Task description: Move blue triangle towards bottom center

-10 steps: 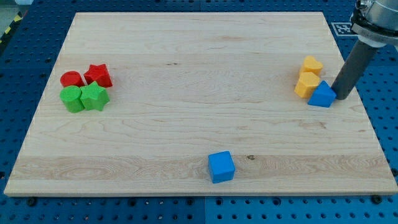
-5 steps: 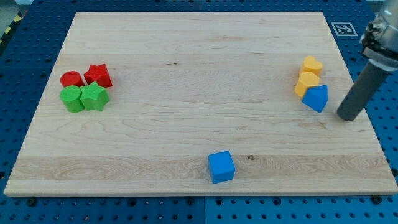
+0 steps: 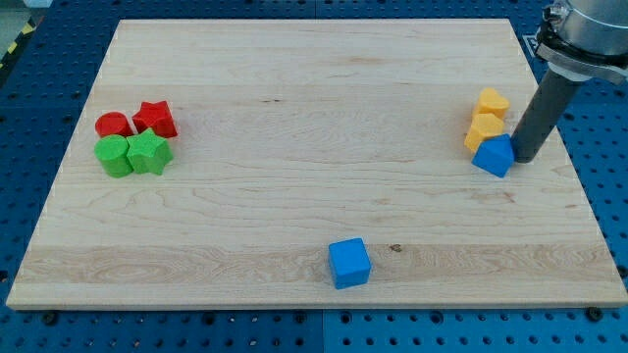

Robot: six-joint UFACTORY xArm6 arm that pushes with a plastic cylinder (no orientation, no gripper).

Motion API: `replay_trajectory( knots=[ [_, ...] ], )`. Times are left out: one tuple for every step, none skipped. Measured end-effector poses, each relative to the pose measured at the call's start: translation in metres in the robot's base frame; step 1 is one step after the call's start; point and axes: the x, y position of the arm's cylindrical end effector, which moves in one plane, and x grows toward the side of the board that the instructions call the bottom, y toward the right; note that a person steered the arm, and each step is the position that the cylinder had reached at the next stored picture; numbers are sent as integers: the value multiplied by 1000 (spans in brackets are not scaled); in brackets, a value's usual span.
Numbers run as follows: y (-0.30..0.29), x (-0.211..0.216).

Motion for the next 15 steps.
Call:
replay_trajectory(
  knots=[
    [-13,0],
    [-24,2],
    [-35,7],
    [-46,12],
    [-57,18],
    [-66,23],
    [-77,29],
    [-87,36],
    [-97,45],
    [-108,52],
    [-114,55],
    [-114,44],
    [-115,31],
    [-123,29],
    [-134,29]
  ],
)
